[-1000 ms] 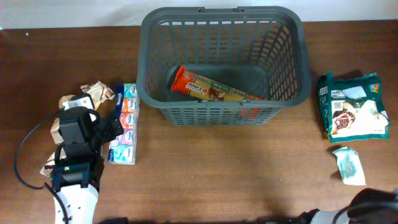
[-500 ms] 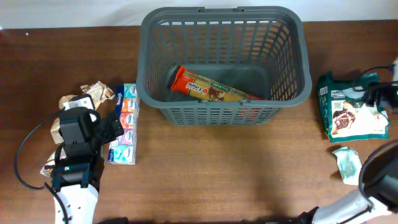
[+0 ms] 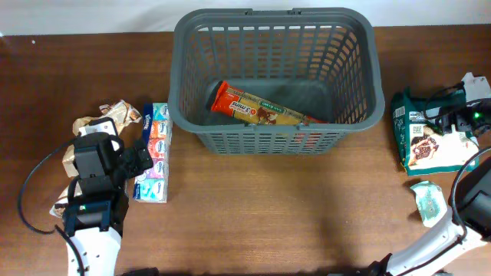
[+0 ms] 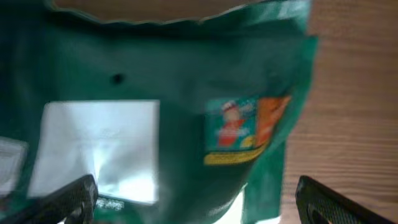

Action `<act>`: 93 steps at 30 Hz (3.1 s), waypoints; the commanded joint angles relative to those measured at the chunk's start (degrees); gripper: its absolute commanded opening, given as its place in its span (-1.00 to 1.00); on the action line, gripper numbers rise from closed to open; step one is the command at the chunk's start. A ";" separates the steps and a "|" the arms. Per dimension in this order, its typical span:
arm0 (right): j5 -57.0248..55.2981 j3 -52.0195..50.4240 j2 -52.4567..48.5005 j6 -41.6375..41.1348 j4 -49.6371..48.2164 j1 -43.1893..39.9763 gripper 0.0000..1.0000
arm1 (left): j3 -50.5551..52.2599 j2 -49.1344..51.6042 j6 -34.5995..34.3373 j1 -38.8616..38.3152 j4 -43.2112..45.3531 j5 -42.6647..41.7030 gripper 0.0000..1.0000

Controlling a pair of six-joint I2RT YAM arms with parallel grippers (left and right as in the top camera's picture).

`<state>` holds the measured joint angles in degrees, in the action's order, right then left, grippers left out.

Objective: Pack container
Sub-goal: 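Move the right gripper to the green Nescafé pouch and grasp it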

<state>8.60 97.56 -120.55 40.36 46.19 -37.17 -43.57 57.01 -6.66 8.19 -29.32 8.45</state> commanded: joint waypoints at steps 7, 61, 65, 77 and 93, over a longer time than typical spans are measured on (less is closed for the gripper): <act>-9.25 -0.28 -1.92 -5.57 -6.62 -1.05 0.98 | 0.33 0.26 -0.15 0.24 -0.04 0.31 0.99; 3.91 1.88 -8.09 -27.36 -3.04 -1.55 0.98 | 0.33 1.92 -0.13 0.24 0.00 -1.70 0.98; 2.93 -0.26 -8.09 -27.34 -2.91 -1.84 0.98 | 0.33 3.30 -0.13 0.24 0.46 -1.73 0.98; 2.93 -5.22 -8.17 -27.32 -4.02 -1.86 0.89 | 0.33 4.66 -0.13 0.24 1.46 -1.73 0.99; 2.93 -12.07 -8.17 -25.86 -8.63 -1.92 -0.93 | 0.33 4.66 -0.13 0.24 1.46 -1.73 0.98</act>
<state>19.53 90.30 -122.93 12.62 34.79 -38.92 -43.57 61.45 -6.68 8.19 -27.99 7.49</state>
